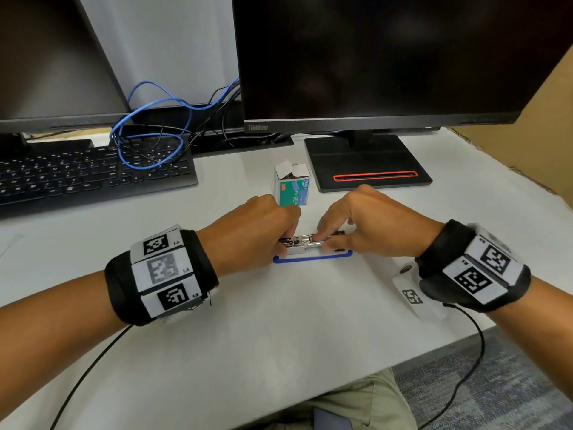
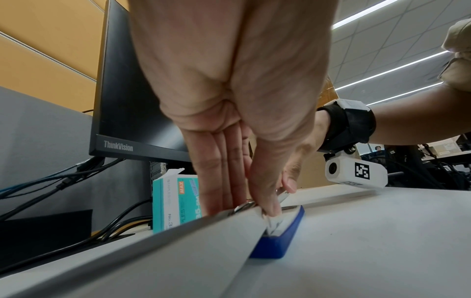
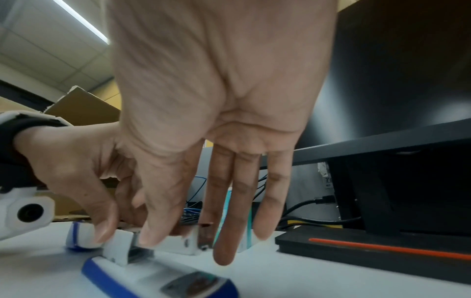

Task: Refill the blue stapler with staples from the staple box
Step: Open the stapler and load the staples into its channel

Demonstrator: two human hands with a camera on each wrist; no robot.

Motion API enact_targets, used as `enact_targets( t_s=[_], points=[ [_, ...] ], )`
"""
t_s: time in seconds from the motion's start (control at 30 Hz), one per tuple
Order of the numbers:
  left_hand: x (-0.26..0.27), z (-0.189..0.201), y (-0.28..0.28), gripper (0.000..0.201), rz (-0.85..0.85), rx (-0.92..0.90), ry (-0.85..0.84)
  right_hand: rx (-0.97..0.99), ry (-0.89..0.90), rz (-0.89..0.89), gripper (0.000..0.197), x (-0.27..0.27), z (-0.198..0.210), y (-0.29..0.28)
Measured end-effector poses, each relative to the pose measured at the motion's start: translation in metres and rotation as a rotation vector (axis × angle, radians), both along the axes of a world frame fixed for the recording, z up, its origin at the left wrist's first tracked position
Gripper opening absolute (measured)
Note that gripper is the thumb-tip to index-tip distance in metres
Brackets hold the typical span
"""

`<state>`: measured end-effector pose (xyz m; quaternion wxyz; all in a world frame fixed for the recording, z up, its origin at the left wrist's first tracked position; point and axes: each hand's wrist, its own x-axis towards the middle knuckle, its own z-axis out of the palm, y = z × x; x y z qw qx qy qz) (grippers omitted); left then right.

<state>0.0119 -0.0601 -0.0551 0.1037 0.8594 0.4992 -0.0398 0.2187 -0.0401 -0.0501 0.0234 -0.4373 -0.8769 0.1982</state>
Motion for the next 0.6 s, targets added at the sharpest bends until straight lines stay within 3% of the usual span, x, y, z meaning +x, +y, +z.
enact_targets(
  t_s=[0.23, 0.43, 0.6],
  points=[
    [-0.006, 0.001, 0.0, 0.018, -0.036, 0.046, -0.012, -0.009, 0.002, -0.039, 0.023, 0.013, -0.001, 0.0],
    [-0.026, 0.005, -0.002, 0.044, 0.005, 0.109, 0.19, -0.012, 0.061, -0.02, 0.022, 0.011, 0.005, -0.004],
    [-0.054, 0.01, -0.006, 0.024, 0.084, 0.084, 0.25, 0.006, 0.04, -0.016, 0.021, 0.011, 0.004, -0.005]
  ],
)
